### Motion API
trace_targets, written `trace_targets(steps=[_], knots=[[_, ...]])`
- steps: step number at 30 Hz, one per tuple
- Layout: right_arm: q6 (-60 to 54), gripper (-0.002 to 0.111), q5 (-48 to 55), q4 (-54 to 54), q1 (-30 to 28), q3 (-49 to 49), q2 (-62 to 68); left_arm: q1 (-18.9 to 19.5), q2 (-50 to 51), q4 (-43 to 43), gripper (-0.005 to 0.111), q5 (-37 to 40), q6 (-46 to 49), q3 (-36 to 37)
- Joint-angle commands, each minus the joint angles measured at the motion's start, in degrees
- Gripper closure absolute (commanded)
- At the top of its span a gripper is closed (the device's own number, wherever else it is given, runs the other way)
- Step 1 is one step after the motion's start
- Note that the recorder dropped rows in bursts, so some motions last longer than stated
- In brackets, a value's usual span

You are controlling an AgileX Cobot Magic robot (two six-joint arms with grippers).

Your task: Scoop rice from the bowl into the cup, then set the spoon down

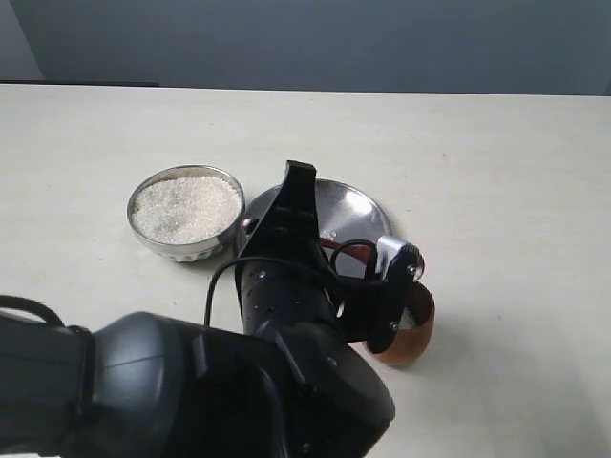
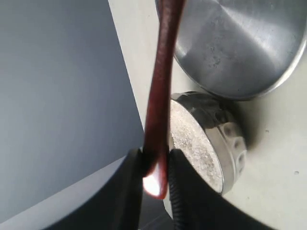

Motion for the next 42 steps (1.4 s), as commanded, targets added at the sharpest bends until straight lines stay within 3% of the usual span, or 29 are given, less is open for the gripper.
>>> trace_targets(steps=[1,7,10,13,23,29,42], knots=[[-0.3,0.108,-0.2,0.0,-0.2,0.2,-0.3,-0.3,0.8,0.5,0.106,0.5,-1.1,2.6],[-0.3,0.108,-0.2,0.0,-0.2,0.2,-0.3,-0.4,0.8,1.3,0.106,-0.7,-1.6,2.6],[-0.3,0.108,-0.2,0.0,-0.2,0.2,-0.3,-2.7,0.8,5.8,0.106,-0.1,-0.6,2.6],[-0.3,0.108,-0.2,0.0,-0.2,0.2,-0.3,-4.2,1.2,3.8,0.106,-2.4,0.6,2.6],[-0.3,0.108,-0.2,0.0,-0.2,0.2,-0.3,-3.6,1.6,3.0,0.106,0.5,0.3,2.6],[-0.3,0.108,-0.2,0.0,-0.2,0.2,-0.3,-0.6,1.6,1.3,0.106,0.5,-0.6,2.6],[-0.3,0.108,-0.2,0.0,-0.2,0.2,-0.3,-1.0,1.6,2.6,0.106,0.5,2.5,2.6]])
